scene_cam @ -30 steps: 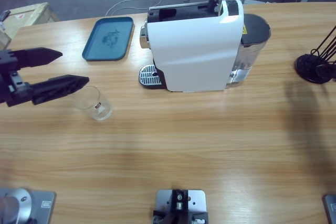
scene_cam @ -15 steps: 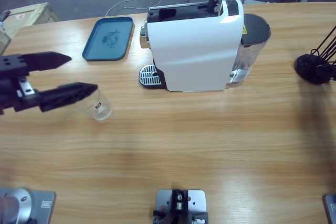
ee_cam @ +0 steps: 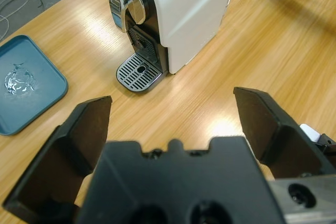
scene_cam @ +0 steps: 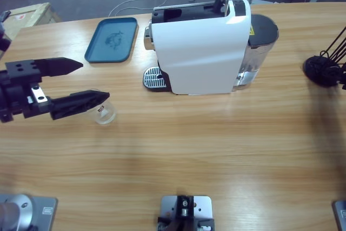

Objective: Pour coffee

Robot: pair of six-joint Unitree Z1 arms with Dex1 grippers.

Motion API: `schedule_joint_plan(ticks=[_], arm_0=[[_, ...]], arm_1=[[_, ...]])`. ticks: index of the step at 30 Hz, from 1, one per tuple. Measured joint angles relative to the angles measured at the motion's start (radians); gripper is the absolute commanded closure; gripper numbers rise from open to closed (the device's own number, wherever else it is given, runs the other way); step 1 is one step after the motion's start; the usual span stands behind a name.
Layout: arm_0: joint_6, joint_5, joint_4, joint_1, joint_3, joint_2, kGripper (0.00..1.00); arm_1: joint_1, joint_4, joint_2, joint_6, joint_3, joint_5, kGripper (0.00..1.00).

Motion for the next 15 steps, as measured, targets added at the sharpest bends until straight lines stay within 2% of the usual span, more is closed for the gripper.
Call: schedule_joint_plan(ticks=[1,2,4,6,9,11,14,15], arm_0=[[0.000,0.000,0.000,0.000,0.000,0.000,0.009],[0.000,0.000,0.000,0.000,0.000,0.000,0.009],[0.000,0.000,0.000,0.000,0.000,0.000,0.009],[0.000,0.001,0.000,0.000,0.000,0.000,0.009],[-0.005,0.001,0.000,0.000,0.000,0.000,0.009],[-0.009,0.001,0.000,0.000,0.000,0.000,0.009],[-0.019,0.019,0.000,0.000,0.000,0.000,0.009],[-0.022,0.030,0.000,0.000,0.000,0.000,0.009]], arm_1=[[-0.002,-0.001,0.003,0.000,0.000,0.000,0.486],[-0.003,-0.004,0.006,-0.001,0.000,0.000,0.567],[-0.003,-0.011,0.010,-0.002,0.000,0.000,0.586],[-0.003,-0.019,0.019,-0.008,0.000,0.000,0.704],[-0.004,-0.030,0.031,-0.016,0.000,0.000,0.718],[-0.005,-0.037,0.034,-0.021,0.000,0.000,0.826],[-0.007,-0.041,0.041,-0.024,0.000,0.000,0.852],[-0.008,-0.041,0.043,-0.027,0.000,0.000,0.972]])
